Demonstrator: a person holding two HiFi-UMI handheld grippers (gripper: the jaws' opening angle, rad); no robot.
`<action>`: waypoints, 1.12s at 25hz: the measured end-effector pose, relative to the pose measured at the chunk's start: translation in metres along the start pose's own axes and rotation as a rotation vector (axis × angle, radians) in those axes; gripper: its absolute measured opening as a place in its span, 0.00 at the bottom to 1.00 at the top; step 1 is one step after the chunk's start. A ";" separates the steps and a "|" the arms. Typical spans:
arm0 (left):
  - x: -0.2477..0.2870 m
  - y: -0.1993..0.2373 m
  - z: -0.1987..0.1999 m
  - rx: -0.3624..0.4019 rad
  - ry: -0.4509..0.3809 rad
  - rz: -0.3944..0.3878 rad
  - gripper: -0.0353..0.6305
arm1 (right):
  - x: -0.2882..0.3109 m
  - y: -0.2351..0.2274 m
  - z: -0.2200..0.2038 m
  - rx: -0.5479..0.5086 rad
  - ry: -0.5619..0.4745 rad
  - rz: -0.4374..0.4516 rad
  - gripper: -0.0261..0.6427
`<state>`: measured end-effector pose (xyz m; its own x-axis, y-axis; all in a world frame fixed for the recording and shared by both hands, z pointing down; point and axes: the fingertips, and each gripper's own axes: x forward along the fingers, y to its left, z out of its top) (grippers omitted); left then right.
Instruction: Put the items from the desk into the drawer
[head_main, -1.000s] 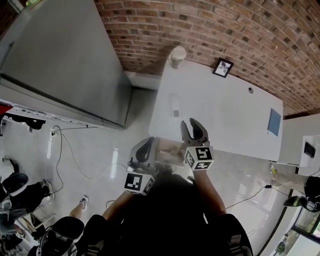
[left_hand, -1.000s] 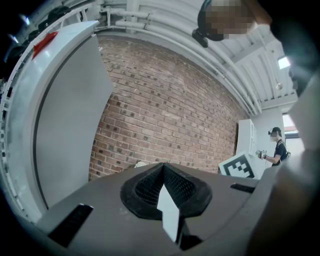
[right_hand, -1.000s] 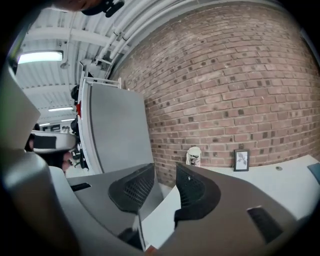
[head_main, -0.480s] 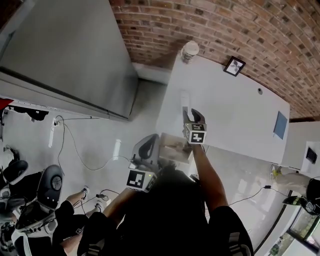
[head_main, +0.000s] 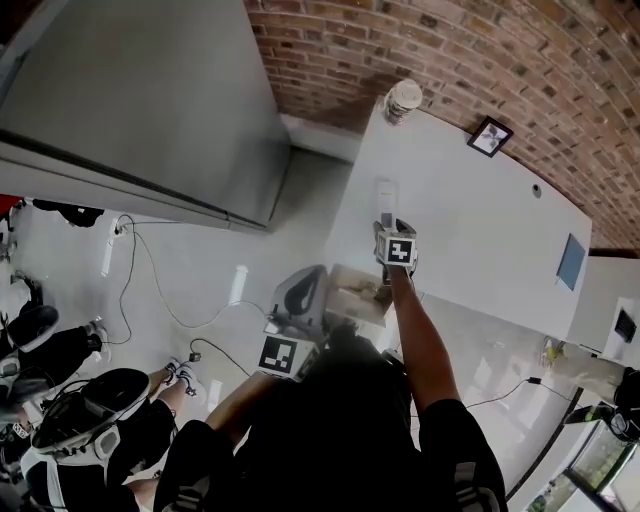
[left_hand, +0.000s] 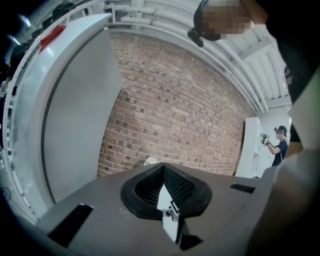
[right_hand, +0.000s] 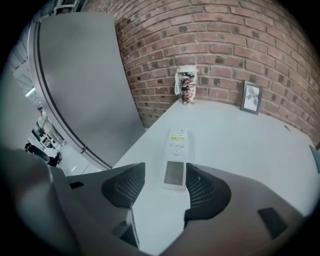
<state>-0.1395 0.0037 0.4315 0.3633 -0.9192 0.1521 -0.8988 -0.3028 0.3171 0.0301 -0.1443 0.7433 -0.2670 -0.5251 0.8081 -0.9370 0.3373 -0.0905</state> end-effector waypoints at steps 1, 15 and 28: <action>0.000 0.002 -0.001 -0.003 0.002 0.004 0.05 | 0.005 -0.001 -0.002 0.000 0.014 -0.002 0.38; -0.003 0.022 -0.006 -0.009 0.041 0.043 0.05 | 0.043 -0.013 -0.032 0.009 0.150 -0.054 0.41; -0.013 0.017 -0.010 -0.005 0.042 0.033 0.05 | 0.024 -0.016 -0.039 0.010 0.131 -0.007 0.39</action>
<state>-0.1567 0.0126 0.4441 0.3439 -0.9172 0.2014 -0.9091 -0.2715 0.3159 0.0473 -0.1321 0.7865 -0.2297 -0.4207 0.8776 -0.9412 0.3257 -0.0902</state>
